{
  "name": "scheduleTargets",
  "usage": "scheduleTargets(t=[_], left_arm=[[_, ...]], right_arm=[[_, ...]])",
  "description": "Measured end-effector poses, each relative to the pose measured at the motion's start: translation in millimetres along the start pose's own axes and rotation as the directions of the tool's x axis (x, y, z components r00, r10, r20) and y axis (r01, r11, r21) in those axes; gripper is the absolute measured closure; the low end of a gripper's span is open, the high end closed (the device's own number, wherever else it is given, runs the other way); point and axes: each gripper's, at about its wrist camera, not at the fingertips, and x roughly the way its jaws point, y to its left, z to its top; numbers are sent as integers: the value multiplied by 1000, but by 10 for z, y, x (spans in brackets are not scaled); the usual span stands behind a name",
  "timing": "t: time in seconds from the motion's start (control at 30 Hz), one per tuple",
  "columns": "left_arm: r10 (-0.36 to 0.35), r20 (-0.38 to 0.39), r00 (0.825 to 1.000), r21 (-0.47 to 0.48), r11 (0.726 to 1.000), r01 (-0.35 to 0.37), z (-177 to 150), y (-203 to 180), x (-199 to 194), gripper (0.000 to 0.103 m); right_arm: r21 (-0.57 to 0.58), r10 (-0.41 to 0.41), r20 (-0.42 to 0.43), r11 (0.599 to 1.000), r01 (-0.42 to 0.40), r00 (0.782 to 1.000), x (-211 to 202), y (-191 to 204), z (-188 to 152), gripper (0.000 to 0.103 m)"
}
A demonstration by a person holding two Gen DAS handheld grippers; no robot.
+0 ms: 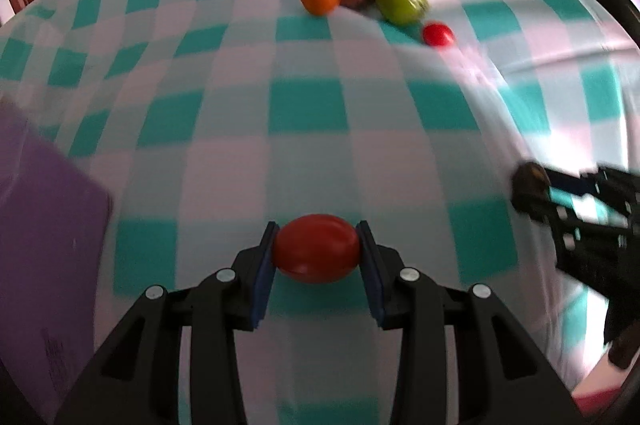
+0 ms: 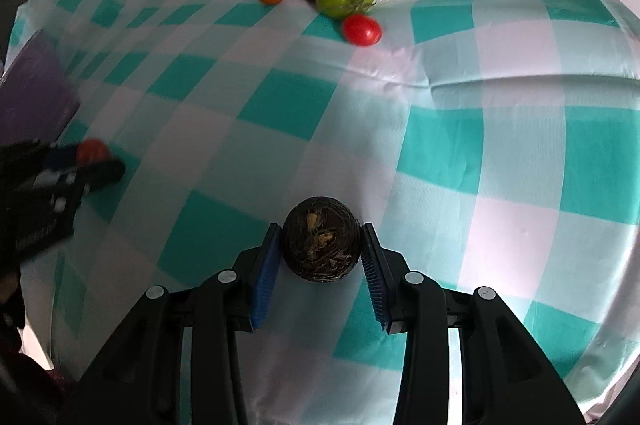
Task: Organize fruits
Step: 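Grasp the red tomato with the left tool while the right tool grasps a dark fruit, then carry the red tomato and dark fruit into the white box with both tools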
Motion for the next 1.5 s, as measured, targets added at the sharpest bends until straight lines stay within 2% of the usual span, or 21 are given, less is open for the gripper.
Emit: scheduleTargets(t=[0.1,0.33,0.53,0.87,1.17,1.27,1.43,1.5], left_arm=[[-9,-1,1000,-5,1000,9,-241,-55,-185,64],[3,33,999,6,1000,-3,-431,-231,-499,64],[42,79,996,3,999,-43,-553,-274,-789,64],[107,151,983,-25,994,-104,-605,-80,-1201,64],[108,232,967,38,992,-120,-433,186,-1467,64],[87,279,956,55,993,-107,-377,402,-1633,64],[92,342,935,36,993,-111,-297,801,-1824,64],[106,350,931,-4,994,-112,-280,1033,-1862,64]], right_arm=[[-29,15,-21,999,-16,1000,-42,21,-60,64],[-83,57,-29,995,-59,998,-234,20,-174,64],[-107,97,19,990,-94,995,-454,55,-156,64],[-154,158,71,977,-145,985,-688,246,-45,64],[-163,214,108,967,-195,971,-770,605,365,64],[-162,239,113,962,-219,964,-754,802,569,64],[-178,271,126,953,-247,954,-736,1180,917,64],[-174,287,138,949,-262,948,-757,1326,1065,64]])
